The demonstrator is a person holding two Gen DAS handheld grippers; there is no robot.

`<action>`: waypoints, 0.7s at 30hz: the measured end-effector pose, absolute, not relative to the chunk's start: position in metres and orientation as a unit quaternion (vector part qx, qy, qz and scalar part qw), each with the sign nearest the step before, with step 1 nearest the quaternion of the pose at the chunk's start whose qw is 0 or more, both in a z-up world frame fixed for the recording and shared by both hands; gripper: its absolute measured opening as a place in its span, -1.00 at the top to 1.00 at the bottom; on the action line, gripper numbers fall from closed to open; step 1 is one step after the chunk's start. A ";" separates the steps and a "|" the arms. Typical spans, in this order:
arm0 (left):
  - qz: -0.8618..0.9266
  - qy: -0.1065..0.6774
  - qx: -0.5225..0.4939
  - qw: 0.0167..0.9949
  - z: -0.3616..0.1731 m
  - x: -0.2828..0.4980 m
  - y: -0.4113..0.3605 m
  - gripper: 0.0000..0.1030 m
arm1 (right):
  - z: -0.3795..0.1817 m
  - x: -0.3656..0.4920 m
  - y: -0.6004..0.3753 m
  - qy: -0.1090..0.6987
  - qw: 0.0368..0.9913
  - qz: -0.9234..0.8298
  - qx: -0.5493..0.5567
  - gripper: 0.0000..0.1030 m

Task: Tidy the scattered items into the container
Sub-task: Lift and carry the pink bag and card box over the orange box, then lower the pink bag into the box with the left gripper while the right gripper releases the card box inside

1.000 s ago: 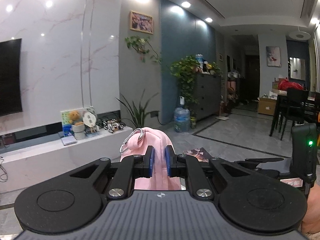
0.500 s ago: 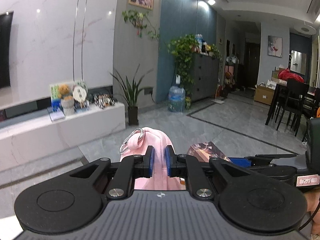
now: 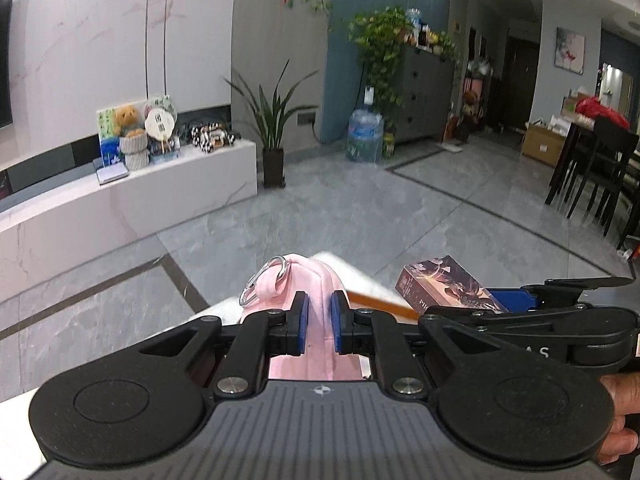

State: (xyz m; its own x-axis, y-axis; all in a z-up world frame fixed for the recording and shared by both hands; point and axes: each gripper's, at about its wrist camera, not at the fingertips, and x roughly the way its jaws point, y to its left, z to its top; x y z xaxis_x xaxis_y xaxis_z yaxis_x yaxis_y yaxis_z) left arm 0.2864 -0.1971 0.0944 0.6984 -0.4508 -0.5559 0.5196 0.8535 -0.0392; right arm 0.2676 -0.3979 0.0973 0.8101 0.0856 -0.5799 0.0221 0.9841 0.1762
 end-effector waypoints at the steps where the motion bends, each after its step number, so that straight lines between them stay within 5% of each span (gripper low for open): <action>1: -0.262 0.288 0.063 0.919 0.092 0.288 -0.198 0.73 | 0.093 0.272 -0.398 0.313 0.946 0.014 0.086 -0.17; 21: -0.232 0.351 0.101 0.901 0.041 0.318 -0.221 0.74 | 0.047 0.316 -0.387 0.380 0.922 0.022 0.075 -0.17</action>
State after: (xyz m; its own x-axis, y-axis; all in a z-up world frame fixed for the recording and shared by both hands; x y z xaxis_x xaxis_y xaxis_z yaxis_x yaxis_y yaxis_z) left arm 0.3182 -0.2212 0.0406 0.6457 -0.3482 -0.6796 0.4899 0.8716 0.0188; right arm 0.3156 -0.3865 0.0473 0.7107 0.0986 -0.6966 0.0159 0.9876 0.1560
